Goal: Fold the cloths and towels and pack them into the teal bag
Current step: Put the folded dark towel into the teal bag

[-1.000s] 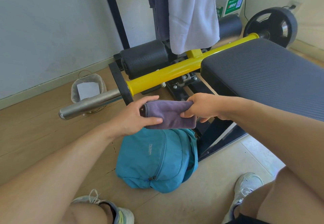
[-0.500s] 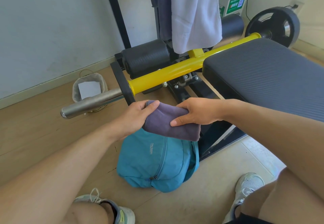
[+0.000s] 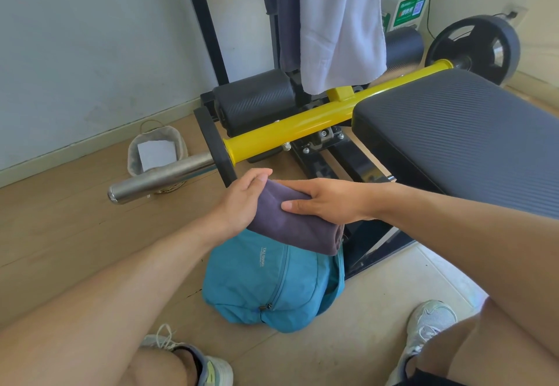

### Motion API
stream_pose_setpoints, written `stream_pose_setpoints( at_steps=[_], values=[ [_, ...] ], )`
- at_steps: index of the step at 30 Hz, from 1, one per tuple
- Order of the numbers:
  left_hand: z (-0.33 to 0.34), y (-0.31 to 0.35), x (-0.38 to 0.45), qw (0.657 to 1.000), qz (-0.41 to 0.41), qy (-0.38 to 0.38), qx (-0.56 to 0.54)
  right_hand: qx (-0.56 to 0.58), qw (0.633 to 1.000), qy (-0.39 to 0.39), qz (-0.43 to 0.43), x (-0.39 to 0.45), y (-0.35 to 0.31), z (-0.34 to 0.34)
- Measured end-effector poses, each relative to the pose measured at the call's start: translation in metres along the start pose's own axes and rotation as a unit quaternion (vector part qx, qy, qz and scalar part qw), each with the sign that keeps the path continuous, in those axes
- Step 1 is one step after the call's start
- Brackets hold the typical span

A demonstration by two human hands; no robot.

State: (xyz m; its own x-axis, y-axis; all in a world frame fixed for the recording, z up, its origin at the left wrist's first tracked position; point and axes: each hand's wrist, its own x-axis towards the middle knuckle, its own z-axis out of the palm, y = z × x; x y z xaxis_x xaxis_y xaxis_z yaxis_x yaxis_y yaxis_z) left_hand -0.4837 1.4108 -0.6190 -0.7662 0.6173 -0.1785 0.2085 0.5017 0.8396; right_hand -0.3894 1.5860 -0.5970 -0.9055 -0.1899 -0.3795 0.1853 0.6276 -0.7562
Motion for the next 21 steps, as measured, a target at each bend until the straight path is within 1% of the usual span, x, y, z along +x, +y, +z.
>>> stream_pose_setpoints(
  at_steps=[3,5,7,9,11,13,15,17,19,21],
  values=[
    [0.003,-0.005,0.003,0.998,-0.009,0.004,0.067,-0.026,0.999,0.002,0.021,0.003,0.0,0.003],
    [0.008,-0.012,0.006,0.994,-0.036,0.005,0.1,-0.057,0.997,-0.008,0.046,0.005,0.005,0.004],
    [0.015,-0.02,0.009,0.988,-0.076,0.004,0.137,-0.108,0.99,-0.04,0.085,0.004,0.011,0.005],
    [0.025,-0.026,0.01,0.976,-0.1,-0.027,0.191,-0.163,0.974,-0.065,0.143,0.006,0.02,0.007],
    [0.038,-0.031,0.008,0.962,-0.111,-0.074,0.239,-0.213,0.951,-0.077,0.208,0.009,0.028,0.01],
    [0.051,-0.036,0.005,0.948,-0.121,-0.123,0.267,-0.228,0.934,-0.08,0.263,0.011,0.034,0.013],
    [0.063,-0.041,0.001,0.933,-0.13,-0.174,0.286,-0.219,0.932,-0.062,0.283,0.01,0.034,0.014],
    [0.076,-0.048,-0.005,0.912,-0.118,-0.241,0.311,-0.213,0.933,-0.045,0.286,0.01,0.031,0.016],
    [0.09,-0.054,-0.01,0.87,-0.098,-0.333,0.349,-0.2,0.932,-0.05,0.296,0.012,0.028,0.017],
    [0.107,-0.062,-0.016,0.809,-0.082,-0.422,0.401,-0.18,0.934,-0.055,0.303,0.015,0.025,0.019]
  ],
)
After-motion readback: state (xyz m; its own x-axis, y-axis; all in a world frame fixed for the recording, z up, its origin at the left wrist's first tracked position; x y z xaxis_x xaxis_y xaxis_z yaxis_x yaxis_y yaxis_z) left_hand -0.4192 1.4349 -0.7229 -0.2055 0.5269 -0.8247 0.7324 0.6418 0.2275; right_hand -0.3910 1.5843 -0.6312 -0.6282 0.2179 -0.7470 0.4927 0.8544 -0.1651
